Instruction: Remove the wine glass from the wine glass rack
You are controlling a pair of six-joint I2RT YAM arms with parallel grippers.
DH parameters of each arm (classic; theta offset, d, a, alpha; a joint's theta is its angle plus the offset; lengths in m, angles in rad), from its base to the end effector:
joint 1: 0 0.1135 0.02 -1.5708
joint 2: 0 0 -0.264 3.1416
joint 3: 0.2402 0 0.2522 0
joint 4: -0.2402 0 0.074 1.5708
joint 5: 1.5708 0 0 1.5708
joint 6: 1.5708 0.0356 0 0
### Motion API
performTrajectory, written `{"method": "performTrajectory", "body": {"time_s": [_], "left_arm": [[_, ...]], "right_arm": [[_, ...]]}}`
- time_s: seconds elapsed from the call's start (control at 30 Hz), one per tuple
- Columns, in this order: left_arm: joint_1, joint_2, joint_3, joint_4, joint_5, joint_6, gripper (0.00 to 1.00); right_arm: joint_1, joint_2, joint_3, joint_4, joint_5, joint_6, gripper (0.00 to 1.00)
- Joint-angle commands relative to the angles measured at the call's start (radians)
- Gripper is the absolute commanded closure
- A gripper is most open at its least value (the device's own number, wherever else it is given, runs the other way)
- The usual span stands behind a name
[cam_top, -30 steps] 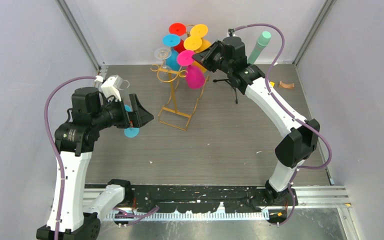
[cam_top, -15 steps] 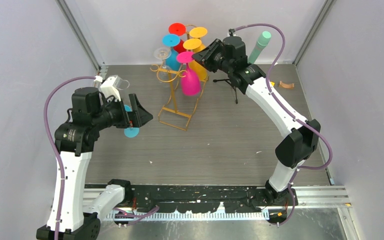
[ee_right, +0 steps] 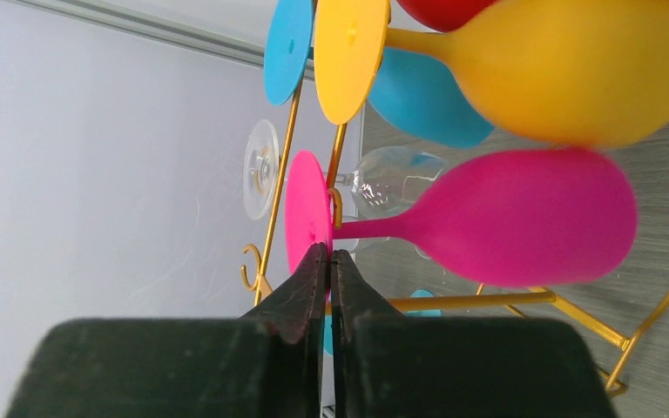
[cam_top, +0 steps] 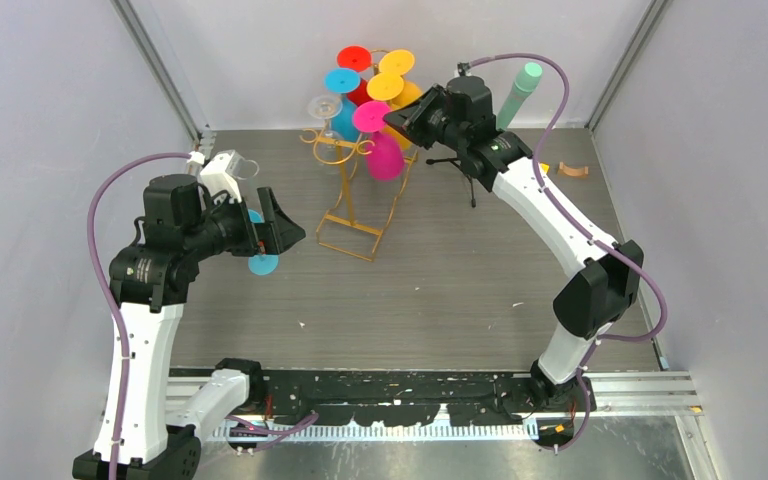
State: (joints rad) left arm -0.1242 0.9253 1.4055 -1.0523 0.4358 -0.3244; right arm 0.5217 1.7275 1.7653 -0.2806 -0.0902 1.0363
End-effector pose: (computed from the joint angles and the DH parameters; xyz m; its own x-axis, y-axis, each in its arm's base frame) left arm 0.1371 -0.0323 0.4332 -0.6573 -0.2091 -0.7241 0.2690 0.8323 -0.4846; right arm 0.3538 0.2071 0.4172 -0.5985 0.6445 -0.4758 -0.1121 0.5208 0.8463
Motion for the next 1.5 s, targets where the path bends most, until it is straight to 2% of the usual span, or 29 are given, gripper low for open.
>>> {"method": "performTrajectory", "body": {"time_s": [0.0, 0.2, 0.4, 1.13, 1.33, 1.47], "left_arm": [[-0.003, -0.008, 0.001, 0.005, -0.009, 0.018, 0.0], [-0.003, -0.008, 0.005, 0.004, -0.013, 0.018, 0.0], [-0.003, -0.008, 0.007, 0.003, -0.02, 0.019, 0.0], [-0.003, -0.04, -0.012, 0.023, -0.015, -0.033, 0.0], [-0.003, -0.043, -0.022, 0.044, 0.016, -0.073, 0.0], [-0.003, -0.051, -0.051, 0.093, 0.074, -0.127, 0.0]], "right_arm": [[0.001, -0.051, -0.008, 0.039, -0.014, 0.026, 0.97], [0.001, -0.099, -0.052, 0.133, 0.021, 0.062, 1.0], [0.002, -0.157, -0.077, 0.157, 0.072, 0.077, 1.0], [0.001, -0.192, -0.135, 0.09, 0.174, 0.052, 1.0], [0.001, -0.275, -0.202, 0.104, 0.169, 0.069, 1.0], [0.001, -0.399, -0.305, 0.131, 0.13, 0.12, 1.0]]}}
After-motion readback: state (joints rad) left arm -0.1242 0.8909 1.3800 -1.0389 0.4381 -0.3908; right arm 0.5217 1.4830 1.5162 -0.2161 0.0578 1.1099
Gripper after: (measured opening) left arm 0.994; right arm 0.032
